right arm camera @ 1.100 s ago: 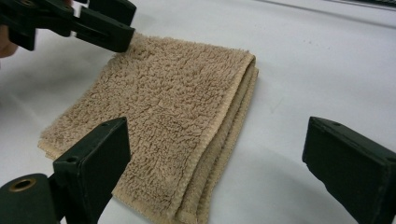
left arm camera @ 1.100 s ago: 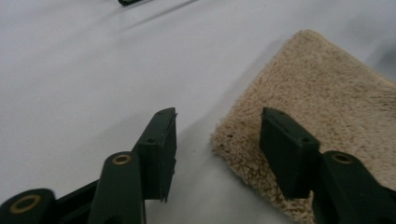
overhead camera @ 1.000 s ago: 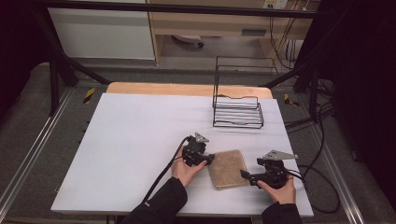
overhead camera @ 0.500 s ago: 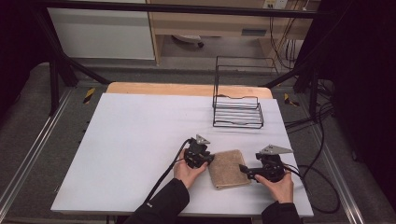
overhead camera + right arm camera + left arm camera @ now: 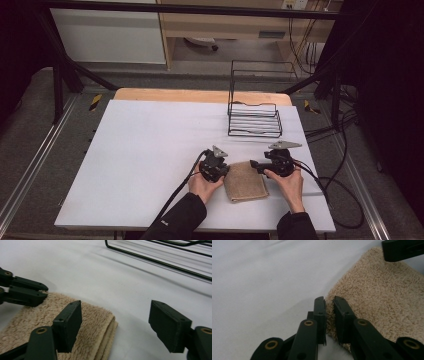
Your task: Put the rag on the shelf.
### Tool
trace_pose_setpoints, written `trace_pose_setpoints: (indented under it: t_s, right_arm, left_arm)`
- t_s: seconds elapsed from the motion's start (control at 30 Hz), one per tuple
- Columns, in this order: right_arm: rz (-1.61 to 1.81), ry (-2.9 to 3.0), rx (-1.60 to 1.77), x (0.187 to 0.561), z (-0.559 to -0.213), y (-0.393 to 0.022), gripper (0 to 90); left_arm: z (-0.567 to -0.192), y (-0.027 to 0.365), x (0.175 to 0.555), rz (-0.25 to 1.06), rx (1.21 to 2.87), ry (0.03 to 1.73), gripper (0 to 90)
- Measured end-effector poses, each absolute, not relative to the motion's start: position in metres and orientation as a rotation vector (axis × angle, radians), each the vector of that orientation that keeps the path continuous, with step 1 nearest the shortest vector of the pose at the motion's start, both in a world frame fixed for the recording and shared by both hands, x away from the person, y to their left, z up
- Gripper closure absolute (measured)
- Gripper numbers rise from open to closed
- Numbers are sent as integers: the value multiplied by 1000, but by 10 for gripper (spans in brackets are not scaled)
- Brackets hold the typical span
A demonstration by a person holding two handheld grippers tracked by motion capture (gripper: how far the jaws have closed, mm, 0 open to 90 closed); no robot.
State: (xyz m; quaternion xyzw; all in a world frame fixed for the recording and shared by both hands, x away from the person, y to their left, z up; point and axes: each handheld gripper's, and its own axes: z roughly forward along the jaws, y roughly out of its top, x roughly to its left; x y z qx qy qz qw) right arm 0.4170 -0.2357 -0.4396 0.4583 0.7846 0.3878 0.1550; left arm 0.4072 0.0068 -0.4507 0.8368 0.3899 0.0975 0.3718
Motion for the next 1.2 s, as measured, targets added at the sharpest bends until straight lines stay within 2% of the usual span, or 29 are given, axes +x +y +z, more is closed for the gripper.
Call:
trace_pose_setpoints:
  t_s: [0.27,0.33,0.63,0.77,1.07,1.2]
  right_arm:
    - [1027,2301,1298,419,-451,-231,394]
    - [1035,2311,1297,417,-452,-230,459]
    - [1037,2322,1309,416,-452,-230,489]
    - [1057,2344,1293,413,-451,-228,617]
    - [1099,2369,1385,414,-450,-228,787]
    - [1108,2376,1407,415,-449,-229,817]
  left_arm:
    - [-452,8,408,253,2140,987,809]
    - [-452,9,408,249,2138,981,809]
    - [-452,9,408,245,2133,981,810]
    - [-452,8,408,247,2139,979,809]
    - [-452,9,408,249,2140,963,812]
    - [-453,11,410,203,2117,987,826]
